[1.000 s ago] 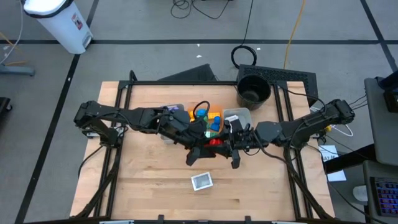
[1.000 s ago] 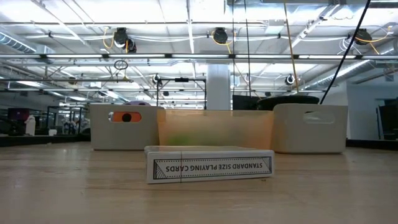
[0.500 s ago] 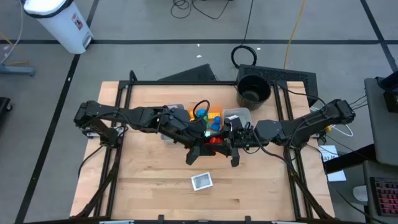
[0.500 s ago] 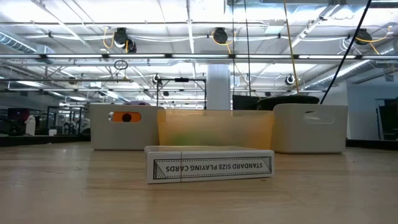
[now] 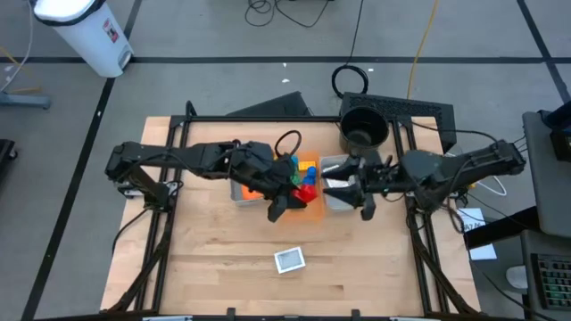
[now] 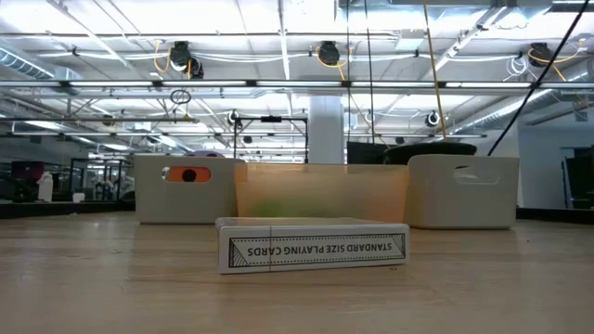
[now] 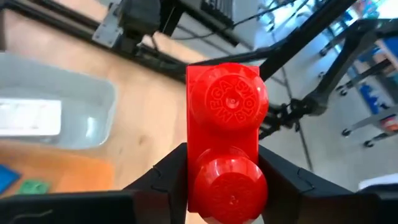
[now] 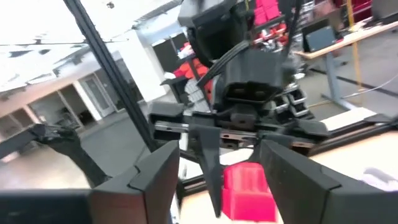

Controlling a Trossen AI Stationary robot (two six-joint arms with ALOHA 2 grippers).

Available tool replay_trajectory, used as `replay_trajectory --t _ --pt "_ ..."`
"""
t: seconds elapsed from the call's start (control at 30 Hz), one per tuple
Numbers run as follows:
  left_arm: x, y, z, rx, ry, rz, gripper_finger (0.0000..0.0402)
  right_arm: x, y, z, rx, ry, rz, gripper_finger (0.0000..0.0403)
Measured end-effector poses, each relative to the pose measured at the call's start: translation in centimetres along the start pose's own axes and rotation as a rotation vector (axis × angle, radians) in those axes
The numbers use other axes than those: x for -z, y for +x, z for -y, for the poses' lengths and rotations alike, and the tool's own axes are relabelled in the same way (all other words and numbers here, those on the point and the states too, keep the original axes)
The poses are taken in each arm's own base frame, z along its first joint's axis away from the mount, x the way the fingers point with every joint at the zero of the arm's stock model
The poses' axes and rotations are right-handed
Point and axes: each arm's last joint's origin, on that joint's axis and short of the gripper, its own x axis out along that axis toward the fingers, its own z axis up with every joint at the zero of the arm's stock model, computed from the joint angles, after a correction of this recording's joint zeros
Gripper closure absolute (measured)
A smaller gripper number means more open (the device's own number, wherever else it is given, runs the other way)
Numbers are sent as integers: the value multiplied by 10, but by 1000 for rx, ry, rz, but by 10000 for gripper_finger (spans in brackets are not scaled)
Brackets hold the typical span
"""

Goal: Pick & Place Toys
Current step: Put the red game piece into the orange bin

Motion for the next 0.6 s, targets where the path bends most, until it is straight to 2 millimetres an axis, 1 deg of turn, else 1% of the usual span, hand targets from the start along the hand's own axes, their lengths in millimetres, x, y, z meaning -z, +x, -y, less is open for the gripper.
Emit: replay_trajectory --t 0.1,0.17,0.27,0.4,0.53,0.6 --pt "2 -2 -10 -48 3 -52 249 -5 -13 1 15 -32 -20 170" --pt "4 -3 -16 -97 21 -76 254 -6 -19 2 34 -39 -30 166" --pt "4 -1 -26 -166 72 -94 266 -4 -23 7 124 -55 -45 165" --pt "6 9 -43 -207 127 -146 263 13 -23 17 210 -52 -50 170" --pt "11 22 -63 -214 168 -248 244 37 -24 30 301 -7 -68 171" --pt "15 29 -73 -213 191 -295 242 49 -23 36 307 31 -51 170"
